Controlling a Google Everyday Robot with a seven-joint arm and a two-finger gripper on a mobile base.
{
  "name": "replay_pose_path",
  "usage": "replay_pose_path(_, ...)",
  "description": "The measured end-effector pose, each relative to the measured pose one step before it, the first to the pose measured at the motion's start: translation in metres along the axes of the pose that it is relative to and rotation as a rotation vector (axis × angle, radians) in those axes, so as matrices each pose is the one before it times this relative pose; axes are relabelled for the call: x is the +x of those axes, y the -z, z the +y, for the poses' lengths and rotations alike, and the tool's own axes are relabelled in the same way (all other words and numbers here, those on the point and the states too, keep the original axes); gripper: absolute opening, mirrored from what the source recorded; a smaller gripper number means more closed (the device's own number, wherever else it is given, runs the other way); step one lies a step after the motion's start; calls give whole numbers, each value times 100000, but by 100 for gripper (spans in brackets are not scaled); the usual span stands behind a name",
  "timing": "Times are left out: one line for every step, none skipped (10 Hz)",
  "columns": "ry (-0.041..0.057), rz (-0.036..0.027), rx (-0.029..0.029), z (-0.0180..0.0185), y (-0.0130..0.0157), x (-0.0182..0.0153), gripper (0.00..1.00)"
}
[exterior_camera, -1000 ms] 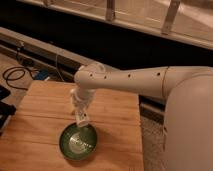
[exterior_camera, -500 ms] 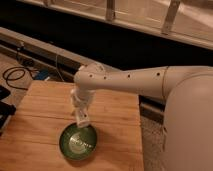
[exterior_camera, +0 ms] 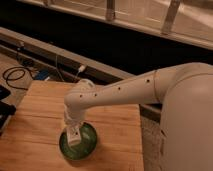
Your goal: Place the bottle in the ceramic bowl
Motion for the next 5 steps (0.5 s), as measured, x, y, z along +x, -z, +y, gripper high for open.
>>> replay_pose_path(-2569, 1166, -141, 91, -1119, 1009, 0)
replay_pose_path(-5208, 2272, 11, -542, -1312, 1600, 0)
replay_pose_path(-1964, 651, 0, -313, -326, 467, 0)
replay_pose_path(-666, 172, -26, -122, -101, 121, 4)
replay_pose_path(241, 64, -11, 109, -22, 11, 11)
